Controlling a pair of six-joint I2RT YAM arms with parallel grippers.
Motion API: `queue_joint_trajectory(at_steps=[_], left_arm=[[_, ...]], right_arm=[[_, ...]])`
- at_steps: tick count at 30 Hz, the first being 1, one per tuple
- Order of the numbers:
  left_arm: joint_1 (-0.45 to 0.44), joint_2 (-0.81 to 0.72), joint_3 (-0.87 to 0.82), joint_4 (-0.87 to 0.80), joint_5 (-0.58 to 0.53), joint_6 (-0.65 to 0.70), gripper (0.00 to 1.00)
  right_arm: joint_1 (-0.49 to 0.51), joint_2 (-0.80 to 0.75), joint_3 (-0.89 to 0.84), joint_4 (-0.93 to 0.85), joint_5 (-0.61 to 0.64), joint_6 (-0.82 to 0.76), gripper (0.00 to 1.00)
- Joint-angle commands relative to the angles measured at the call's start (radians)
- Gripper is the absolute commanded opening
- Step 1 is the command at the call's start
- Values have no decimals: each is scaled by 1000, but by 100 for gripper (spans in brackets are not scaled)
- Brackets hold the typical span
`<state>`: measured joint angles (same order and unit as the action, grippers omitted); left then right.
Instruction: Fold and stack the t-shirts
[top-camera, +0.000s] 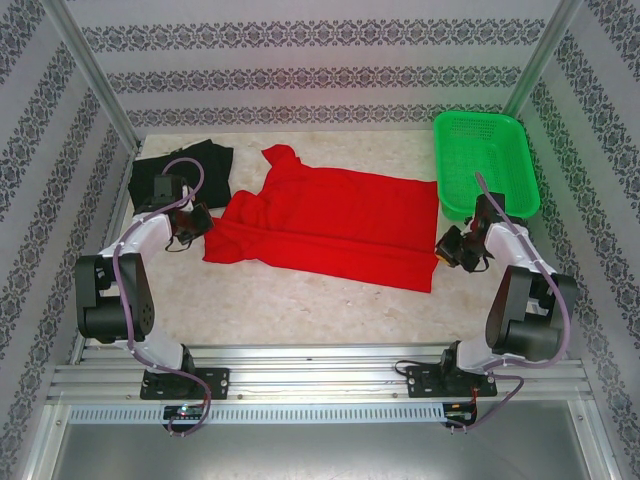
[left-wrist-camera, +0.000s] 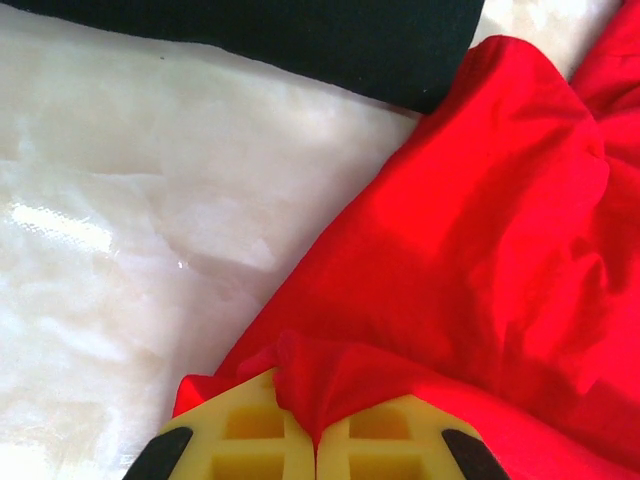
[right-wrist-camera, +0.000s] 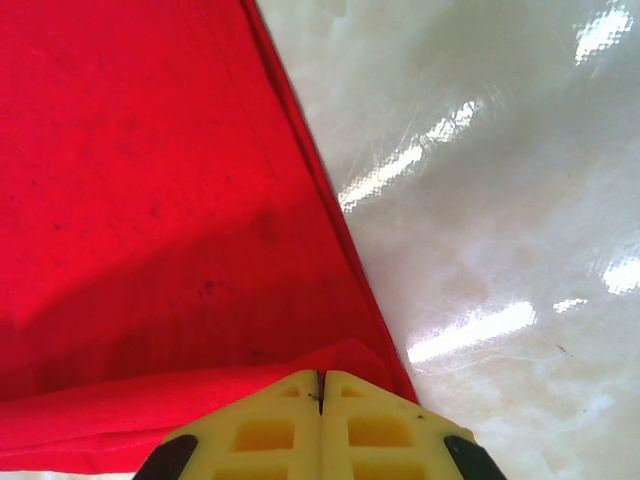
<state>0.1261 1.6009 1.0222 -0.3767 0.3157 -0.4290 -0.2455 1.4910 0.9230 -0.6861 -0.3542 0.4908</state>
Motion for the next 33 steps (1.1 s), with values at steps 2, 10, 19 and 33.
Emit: queue_joint_trajectory(at_steps=[2, 10, 19, 33], left_arm=[[10, -10, -5, 22, -30, 18, 0], [10, 29, 26, 31, -25, 18, 0], [10, 78, 70, 34, -11, 21, 0], [8, 145, 115, 55, 19, 14, 26]], right_arm=[[15, 28, 34, -1, 45, -6, 0], [20, 67, 68, 4, 66, -7, 0], [22, 105, 96, 11, 81, -8, 0], [28, 153, 153, 13, 89, -5, 19]])
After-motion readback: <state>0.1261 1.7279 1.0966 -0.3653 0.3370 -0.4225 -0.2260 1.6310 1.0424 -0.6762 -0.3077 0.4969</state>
